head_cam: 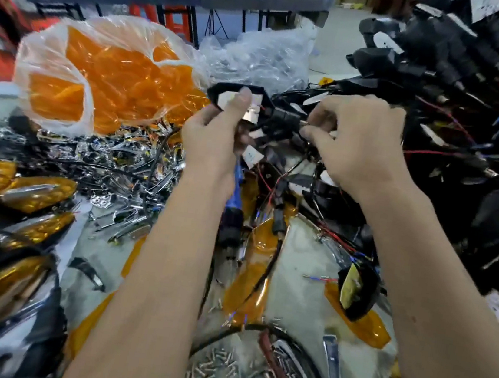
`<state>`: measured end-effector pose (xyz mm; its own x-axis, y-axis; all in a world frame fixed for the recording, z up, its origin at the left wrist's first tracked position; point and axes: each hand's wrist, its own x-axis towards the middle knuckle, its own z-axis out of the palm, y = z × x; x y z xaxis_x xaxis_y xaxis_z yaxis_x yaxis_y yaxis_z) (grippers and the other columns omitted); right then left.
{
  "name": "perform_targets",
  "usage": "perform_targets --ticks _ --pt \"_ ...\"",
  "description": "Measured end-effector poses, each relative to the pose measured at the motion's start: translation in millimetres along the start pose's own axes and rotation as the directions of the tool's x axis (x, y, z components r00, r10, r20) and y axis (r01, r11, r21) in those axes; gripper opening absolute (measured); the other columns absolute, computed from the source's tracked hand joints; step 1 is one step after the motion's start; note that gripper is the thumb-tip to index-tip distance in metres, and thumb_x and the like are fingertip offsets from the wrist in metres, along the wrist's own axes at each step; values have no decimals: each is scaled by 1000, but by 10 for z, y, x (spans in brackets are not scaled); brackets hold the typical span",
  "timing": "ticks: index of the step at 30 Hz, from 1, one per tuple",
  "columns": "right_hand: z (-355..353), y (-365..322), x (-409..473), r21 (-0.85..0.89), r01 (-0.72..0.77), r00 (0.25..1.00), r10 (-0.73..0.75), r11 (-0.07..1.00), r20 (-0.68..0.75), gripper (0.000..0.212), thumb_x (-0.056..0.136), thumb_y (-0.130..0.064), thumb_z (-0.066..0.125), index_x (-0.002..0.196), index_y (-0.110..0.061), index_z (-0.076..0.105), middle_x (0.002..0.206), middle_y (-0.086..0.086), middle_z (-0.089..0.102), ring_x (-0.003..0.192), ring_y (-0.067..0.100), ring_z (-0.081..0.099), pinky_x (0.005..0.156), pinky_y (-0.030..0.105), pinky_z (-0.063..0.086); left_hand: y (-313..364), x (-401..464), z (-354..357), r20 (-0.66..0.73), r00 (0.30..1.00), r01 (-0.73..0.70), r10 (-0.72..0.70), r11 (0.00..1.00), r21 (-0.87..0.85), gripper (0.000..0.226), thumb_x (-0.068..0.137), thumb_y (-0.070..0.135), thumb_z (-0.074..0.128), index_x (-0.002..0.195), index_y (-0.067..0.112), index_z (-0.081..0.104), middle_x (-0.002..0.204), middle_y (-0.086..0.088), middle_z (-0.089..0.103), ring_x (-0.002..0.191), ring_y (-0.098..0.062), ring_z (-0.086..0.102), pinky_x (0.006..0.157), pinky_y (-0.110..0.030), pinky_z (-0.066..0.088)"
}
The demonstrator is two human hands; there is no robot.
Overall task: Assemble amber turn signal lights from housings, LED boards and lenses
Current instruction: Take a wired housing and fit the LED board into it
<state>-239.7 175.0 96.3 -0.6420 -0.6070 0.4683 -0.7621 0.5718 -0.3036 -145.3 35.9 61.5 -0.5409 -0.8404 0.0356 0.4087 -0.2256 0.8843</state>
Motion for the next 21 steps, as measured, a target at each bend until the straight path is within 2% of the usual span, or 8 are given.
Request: perform_targets --ticks 2,5,8,9,11,14,17,21 --pt "9 -392 -40 191 88 986 -113 978 122 19 93 -37 75 86 -19 74 80 0 71 81 22 66 80 38 56 200 -8 -241 -92 996 -28 20 996 -86 26 96 35 73 90 12 62 70 -2 58 52 -13 50 50 -25 45" --pt "62 -962 -171 344 196 903 -306 918 301 26 90 -35 79 75 -15 75 64 -2 68 60 11 63 60 19 50 464 -25 -652 -145 989 -22 14 999 -49 35 106 43 55 108 8 63 77 -4 67 58 -17 60 56 -28 51" --pt "217 -1326 -317 488 159 737 -431 858 520 29 95 -29 74 72 -10 75 64 2 73 54 13 70 48 21 50 634 -157 -1156 -180 981 118 -78 967 226 36 107 40 51 114 7 61 91 -12 65 58 -22 58 51 -29 48" --pt "285 -1387 -343 528 125 718 -444 840 536 31 97 -28 72 71 -10 75 65 3 74 53 15 70 48 22 50 656 -238 -1311 -180 978 162 -109 937 309 35 108 38 49 116 6 60 96 -15 61 55 -21 54 47 -26 43" --pt "461 -1471 -352 594 25 794 -377 804 477 30 100 -28 68 76 -10 75 69 5 75 55 19 70 50 29 52 635 -422 -1536 -178 975 194 -135 907 375 26 108 27 44 110 5 57 88 -16 59 45 -17 49 40 -20 36" --pt "740 -1565 -384 610 -99 897 -195 786 397 27 103 -39 62 95 -16 74 87 6 75 66 20 67 64 40 57 541 -697 -1667 -182 969 218 -167 925 313 9 100 7 41 100 7 50 71 -12 56 39 -17 48 38 -20 36" --pt "960 -1593 -519 675 -183 866 -207 715 455 20 103 -41 62 94 -27 73 87 -8 73 58 7 61 53 26 50 385 -798 -1725 -91 984 179 -156 910 374 14 99 3 42 111 7 47 70 -10 58 43 -23 53 41 -26 41" --pt "1103 -1514 -616 771 -144 897 -247 620 366 7 96 -24 74 95 -18 79 67 -10 69 51 -1 55 48 14 42 297 -813 -1773 61 984 117 -168 863 491 21 101 13 43 119 22 48 63 1 68 52 -23 61 44 -30 49"
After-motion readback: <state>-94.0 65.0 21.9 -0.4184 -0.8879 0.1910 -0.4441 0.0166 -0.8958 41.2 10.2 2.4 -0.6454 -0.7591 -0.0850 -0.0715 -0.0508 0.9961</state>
